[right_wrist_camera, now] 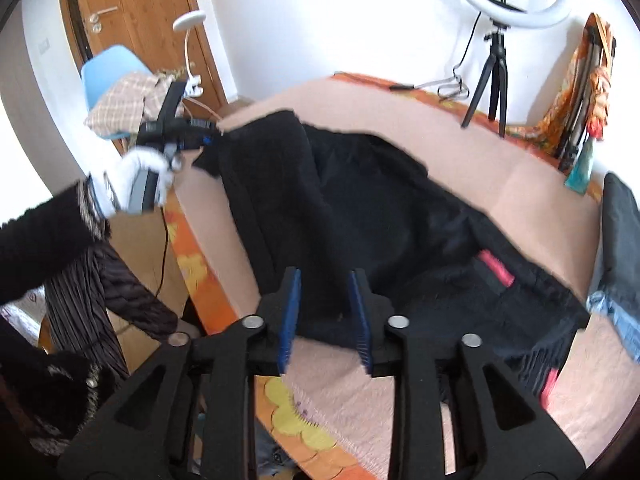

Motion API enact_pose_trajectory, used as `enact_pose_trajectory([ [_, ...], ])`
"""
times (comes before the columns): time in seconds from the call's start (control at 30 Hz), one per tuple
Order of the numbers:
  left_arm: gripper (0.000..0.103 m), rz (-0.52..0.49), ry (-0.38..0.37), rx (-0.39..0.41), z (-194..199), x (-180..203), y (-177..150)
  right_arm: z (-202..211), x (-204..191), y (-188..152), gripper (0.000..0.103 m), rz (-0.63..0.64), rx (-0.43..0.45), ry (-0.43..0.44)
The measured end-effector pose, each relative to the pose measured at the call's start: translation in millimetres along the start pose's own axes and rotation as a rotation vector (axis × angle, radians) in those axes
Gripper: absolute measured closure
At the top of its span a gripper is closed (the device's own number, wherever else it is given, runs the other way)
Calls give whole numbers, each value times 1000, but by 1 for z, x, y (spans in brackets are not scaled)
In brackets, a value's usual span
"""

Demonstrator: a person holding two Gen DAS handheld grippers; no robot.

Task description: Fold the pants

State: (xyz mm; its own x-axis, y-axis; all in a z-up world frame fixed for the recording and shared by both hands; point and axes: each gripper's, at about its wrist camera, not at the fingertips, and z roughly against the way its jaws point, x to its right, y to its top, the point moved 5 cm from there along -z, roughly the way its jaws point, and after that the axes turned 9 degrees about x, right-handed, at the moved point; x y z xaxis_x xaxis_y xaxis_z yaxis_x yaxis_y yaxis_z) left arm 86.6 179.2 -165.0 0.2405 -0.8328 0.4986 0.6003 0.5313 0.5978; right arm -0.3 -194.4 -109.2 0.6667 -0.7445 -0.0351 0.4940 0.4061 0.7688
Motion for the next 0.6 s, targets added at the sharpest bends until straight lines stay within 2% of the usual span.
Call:
enact_pose_trajectory([
  [0.03, 87, 4, -4, 2, 0, -1, -1, -4, 3, 10, 58, 13, 5, -25],
  [0.1, 87, 21, -11, 7, 1, -4, -2, -21, 20, 31, 54, 36, 10, -82],
  [0.2, 87, 26, -15, 14, 3, -10, 0, -67, 44, 53, 53, 10, -30, -102],
  [0.3, 87, 45, -12, 14, 4, -18, 1, -120, 64, 61, 52, 3, -90, -121],
  [0.4, 87, 67, -14, 11, 4, -27, 1, -165, 74, 64, 52, -15, -143, -104],
  [0.5, 87, 82, -20, 6, 3, -31, 2, -199, 81, 64, 52, 14, -181, -136],
  [0.57, 87, 77, -17, 4, 3, -30, 3, -211, 83, 64, 53, 13, -195, -124],
  [0.6, 87, 78, -18, 7, 3, -29, 4, -214, 83, 65, 57, 11, -194, -118],
])
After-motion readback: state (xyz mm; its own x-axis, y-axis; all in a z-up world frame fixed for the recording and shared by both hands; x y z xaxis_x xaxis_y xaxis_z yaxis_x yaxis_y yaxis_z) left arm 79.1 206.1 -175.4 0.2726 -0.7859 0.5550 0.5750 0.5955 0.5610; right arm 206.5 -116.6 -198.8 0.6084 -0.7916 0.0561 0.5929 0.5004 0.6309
